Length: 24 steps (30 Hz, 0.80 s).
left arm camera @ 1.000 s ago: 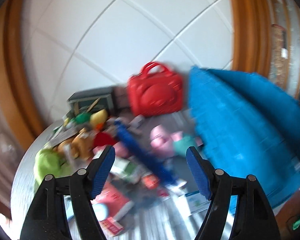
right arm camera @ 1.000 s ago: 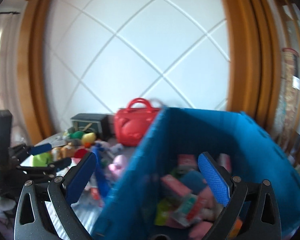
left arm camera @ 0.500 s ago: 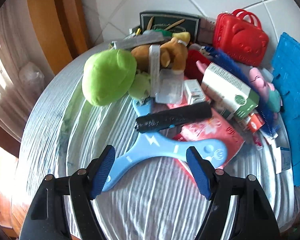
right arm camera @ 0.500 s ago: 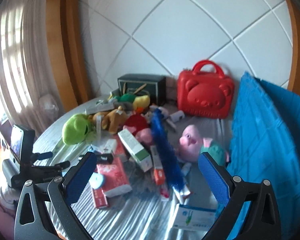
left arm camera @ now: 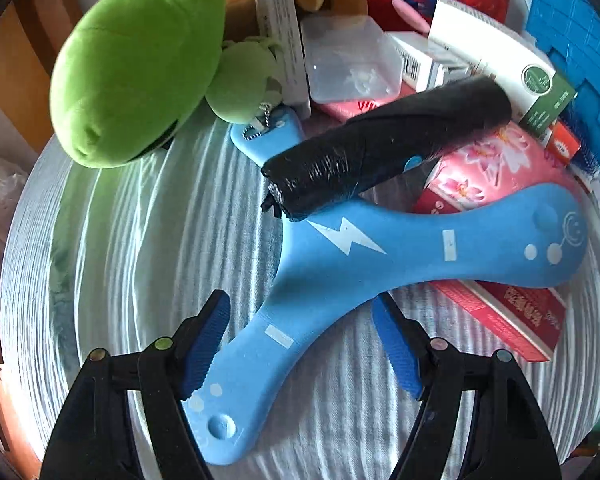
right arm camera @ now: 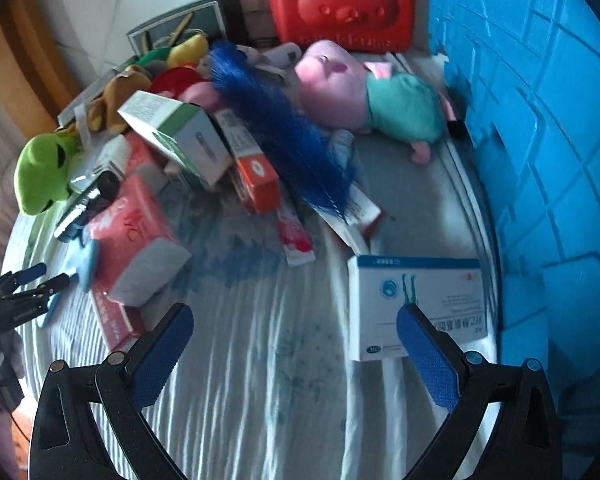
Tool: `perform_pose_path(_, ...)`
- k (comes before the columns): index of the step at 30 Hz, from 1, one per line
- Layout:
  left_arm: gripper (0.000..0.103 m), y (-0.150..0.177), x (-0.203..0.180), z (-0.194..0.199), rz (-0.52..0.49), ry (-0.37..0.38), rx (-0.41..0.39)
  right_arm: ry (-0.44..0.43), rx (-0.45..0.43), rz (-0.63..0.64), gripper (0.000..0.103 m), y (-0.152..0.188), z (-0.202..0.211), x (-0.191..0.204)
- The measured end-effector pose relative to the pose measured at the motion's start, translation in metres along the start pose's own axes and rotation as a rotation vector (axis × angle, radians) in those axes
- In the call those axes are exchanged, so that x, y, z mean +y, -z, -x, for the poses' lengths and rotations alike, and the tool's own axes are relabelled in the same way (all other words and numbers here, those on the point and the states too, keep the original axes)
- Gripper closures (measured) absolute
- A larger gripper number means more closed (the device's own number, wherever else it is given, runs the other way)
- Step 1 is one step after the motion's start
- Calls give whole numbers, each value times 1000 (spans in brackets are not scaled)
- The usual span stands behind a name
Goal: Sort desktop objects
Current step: 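Move both grippers back from the bin to the pile, then grasp the blue boomerang toy with left gripper while right gripper grasps Paracetamol Tablets box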
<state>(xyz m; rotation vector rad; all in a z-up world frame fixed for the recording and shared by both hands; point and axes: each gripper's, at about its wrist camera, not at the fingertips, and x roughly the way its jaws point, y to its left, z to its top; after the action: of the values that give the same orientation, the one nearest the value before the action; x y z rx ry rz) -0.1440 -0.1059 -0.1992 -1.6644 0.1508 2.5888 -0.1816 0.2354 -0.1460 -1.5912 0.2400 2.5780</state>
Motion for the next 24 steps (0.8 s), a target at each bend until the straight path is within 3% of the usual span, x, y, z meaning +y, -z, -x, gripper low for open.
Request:
perform_pose_path(3, 24, -2, 7, -8, 21, 60, -21, 61, 26, -97, 0, 2, -9, -14)
perform_pose_path(7, 0, -1, 13, -16, 40, 31, -26, 140, 6, -242, 0, 3, -19, -29)
perform_pose_path(11, 0, 3, 15, -18, 31, 57, -48, 231, -17, -341, 0, 7, -38, -38)
perform_pose_path(14, 0, 7, 13, -17, 28, 57, -67, 250, -61, -425, 0, 8, -42, -45)
perform_pose_path(20, 0, 13, 12, -17, 15, 66, -91, 188, -108, -613, 0, 5, -31, -60)
perform_pose_path(24, 0, 17, 12, -17, 4, 74, -112, 265, -90, -656, 0, -2, -37, -59)
